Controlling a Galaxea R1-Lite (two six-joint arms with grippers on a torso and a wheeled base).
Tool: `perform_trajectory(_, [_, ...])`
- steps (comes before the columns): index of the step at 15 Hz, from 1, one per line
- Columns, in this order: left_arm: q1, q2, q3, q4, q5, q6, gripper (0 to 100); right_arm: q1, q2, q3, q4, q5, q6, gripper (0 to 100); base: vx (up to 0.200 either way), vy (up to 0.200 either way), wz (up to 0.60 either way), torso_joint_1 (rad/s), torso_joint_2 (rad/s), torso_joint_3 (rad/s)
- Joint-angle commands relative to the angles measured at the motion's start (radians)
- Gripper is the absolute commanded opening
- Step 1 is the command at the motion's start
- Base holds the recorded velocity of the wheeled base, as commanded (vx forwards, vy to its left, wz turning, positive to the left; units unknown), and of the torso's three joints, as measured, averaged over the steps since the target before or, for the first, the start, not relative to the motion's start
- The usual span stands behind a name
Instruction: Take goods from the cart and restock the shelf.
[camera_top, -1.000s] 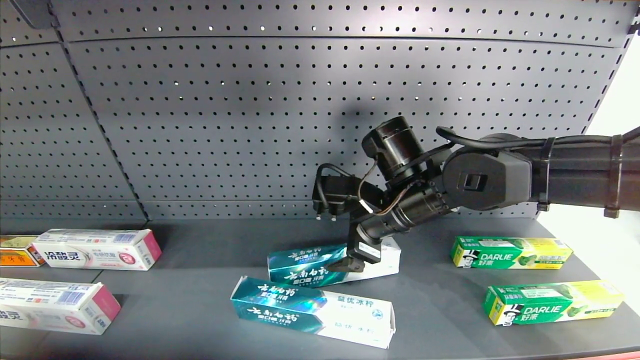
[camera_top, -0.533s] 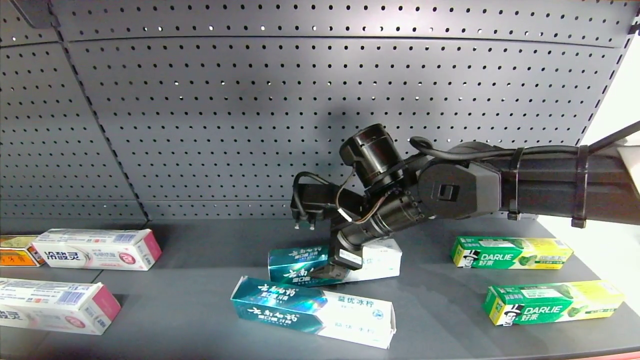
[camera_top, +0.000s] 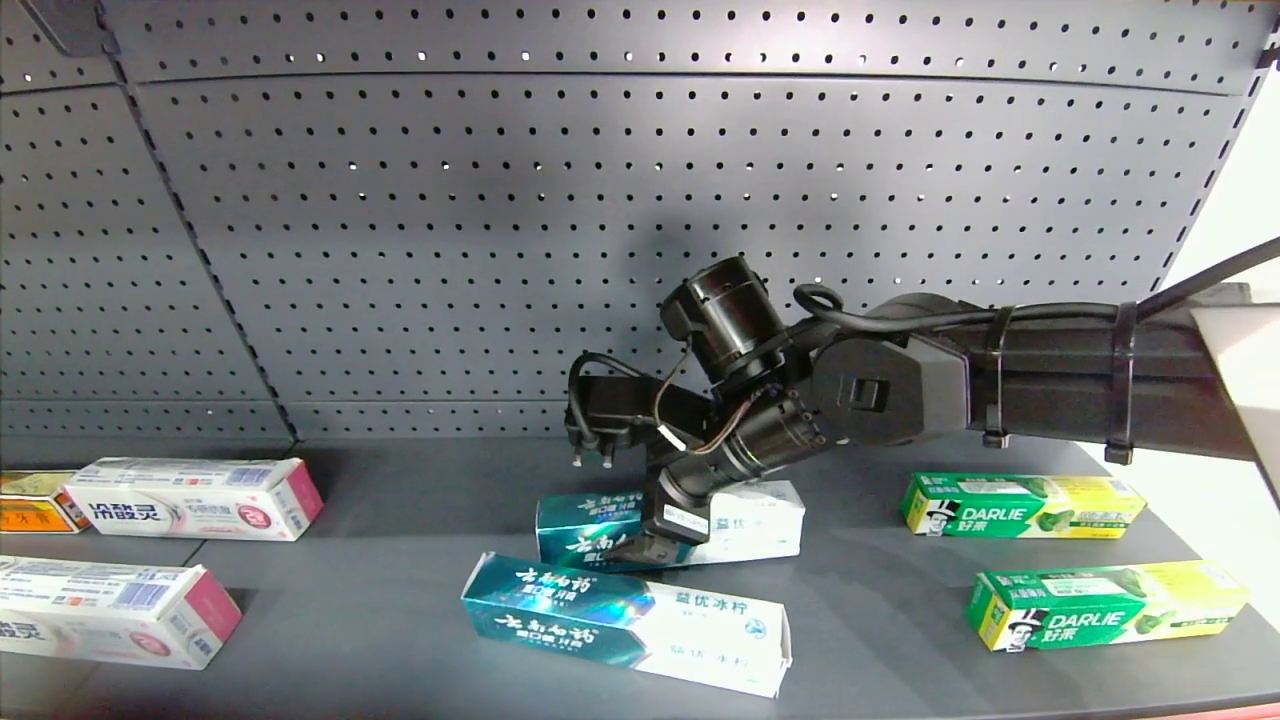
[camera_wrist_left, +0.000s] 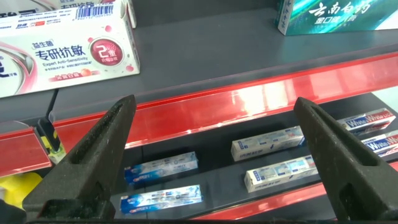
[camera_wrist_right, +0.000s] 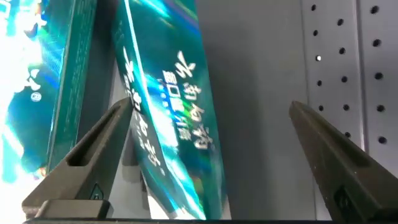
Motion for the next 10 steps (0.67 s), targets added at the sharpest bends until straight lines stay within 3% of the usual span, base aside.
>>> perform_trajectory(1, [0.000, 0.002, 0.000, 0.000, 0.000, 0.000, 100, -0.001, 0.010, -0.006, 0.001, -0.001, 0.000, 100, 0.000, 0.000, 0.00, 0.000, 0.00, 0.000])
perform_trajectory(10, [0.000, 0.002, 0.000, 0.000, 0.000, 0.000, 100, -0.004, 0.022, -0.017, 0.001, -0.002, 0.007, 100, 0.000, 0.000, 0.00, 0.000, 0.00, 0.000])
